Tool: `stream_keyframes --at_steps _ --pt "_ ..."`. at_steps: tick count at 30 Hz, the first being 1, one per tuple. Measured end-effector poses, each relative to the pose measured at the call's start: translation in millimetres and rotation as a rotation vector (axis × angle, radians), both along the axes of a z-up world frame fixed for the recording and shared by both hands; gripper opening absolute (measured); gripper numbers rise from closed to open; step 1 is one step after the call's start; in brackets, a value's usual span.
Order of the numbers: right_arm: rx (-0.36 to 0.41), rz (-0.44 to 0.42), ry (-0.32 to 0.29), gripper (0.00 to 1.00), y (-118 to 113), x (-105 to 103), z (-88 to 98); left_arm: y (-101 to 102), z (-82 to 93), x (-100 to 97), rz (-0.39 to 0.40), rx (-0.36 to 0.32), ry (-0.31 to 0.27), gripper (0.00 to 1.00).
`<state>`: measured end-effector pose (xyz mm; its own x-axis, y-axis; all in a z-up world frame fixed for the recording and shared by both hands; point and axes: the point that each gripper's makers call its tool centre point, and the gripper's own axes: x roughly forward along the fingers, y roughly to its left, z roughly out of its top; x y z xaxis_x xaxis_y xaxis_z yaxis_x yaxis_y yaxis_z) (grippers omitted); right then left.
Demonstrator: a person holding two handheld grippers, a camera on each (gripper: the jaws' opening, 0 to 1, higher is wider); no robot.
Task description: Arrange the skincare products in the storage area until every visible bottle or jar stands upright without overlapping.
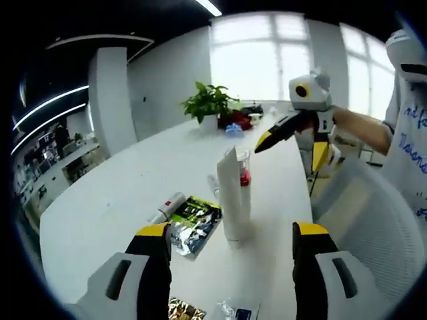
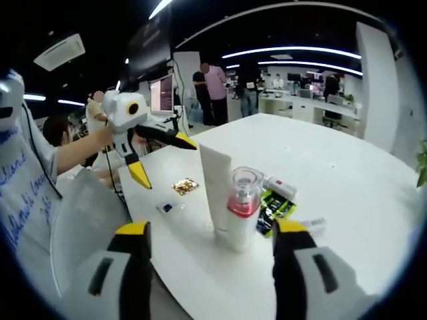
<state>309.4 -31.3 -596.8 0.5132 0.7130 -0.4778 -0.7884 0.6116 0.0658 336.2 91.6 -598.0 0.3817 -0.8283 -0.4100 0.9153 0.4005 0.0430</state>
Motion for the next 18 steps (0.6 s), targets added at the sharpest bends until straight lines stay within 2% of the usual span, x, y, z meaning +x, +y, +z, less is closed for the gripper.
stream_keyframes --at_steps 4,10,18 --pt "-0.014 0.003 0.002 0.8 1 -1 -1.0 5 4.9 -3.9 0.027 0.001 0.002 0.86" --pt "-0.021 0.002 0.006 0.85 2 -1 -2.0 15 3.0 -5.5 0.073 -0.012 0.025 0.94" --pt "-0.047 0.003 0.005 0.92 0 -1 -4.3 29 -0.4 -7.0 0.125 -0.02 0.054 0.97"
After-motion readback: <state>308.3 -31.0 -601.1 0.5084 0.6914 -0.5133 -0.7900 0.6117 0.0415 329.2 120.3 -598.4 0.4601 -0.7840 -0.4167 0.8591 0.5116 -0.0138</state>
